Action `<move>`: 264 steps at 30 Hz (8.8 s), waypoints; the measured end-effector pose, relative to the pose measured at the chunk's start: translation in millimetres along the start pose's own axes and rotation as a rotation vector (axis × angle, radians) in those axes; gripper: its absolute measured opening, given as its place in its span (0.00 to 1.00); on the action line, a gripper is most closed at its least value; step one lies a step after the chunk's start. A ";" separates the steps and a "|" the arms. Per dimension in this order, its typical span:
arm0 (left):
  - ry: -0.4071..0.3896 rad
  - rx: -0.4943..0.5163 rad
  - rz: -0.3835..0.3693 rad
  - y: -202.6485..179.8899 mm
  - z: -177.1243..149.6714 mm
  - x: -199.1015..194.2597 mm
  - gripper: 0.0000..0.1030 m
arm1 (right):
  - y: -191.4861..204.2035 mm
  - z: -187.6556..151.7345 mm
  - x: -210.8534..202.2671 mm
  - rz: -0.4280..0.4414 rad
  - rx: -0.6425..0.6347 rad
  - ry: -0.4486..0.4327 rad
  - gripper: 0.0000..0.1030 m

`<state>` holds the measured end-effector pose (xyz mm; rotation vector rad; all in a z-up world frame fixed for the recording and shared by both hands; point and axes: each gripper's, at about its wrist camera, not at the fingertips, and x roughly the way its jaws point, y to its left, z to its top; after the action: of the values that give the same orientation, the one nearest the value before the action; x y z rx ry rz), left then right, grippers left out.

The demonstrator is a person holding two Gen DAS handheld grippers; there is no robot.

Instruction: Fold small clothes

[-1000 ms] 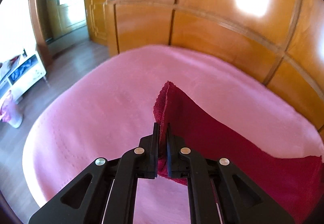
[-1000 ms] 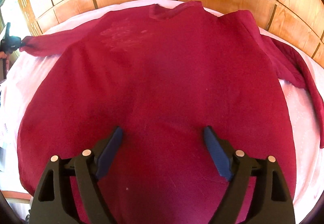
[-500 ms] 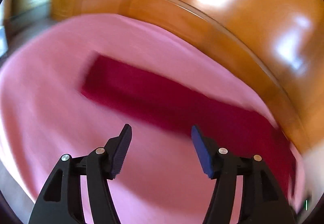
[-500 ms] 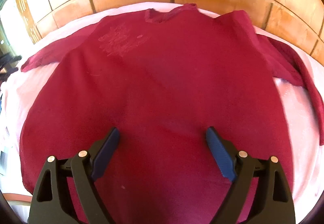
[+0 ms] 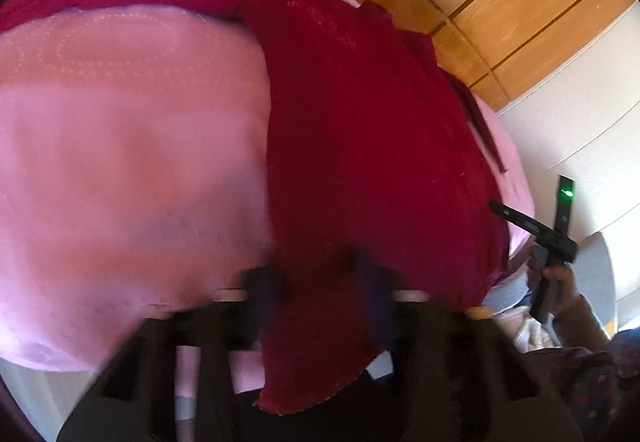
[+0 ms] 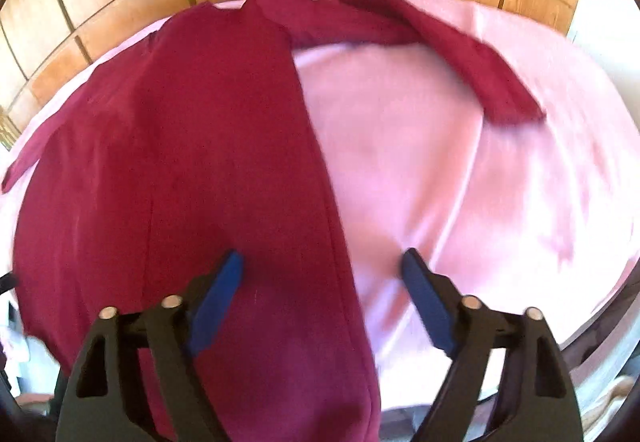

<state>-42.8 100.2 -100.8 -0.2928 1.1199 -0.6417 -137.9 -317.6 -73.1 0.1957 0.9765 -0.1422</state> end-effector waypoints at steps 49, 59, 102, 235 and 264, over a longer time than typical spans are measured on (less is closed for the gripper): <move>-0.145 0.191 0.279 -67.5 124.3 115.6 0.79 | -273.3 155.9 -51.2 -0.445 0.403 -0.236 0.05; -0.134 0.188 0.303 -68.2 125.6 116.3 0.81 | -298.0 184.0 53.6 -0.637 0.373 -0.024 0.17; -0.558 -0.652 0.579 278.6 140.7 -162.1 0.54 | 47.3 130.4 85.7 -0.131 0.008 -0.062 0.87; -0.236 -0.078 0.122 -51.8 197.9 66.1 0.96 | 112.3 156.1 34.0 0.472 0.083 -0.155 0.63; -0.234 0.079 0.107 -82.2 294.1 114.5 0.11 | -18.9 114.0 12.3 0.336 0.320 -0.227 0.72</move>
<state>227.5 -62.4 -18.3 -0.2319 0.8777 -0.5404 -43.0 -362.4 -23.1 0.6206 0.6792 -0.0097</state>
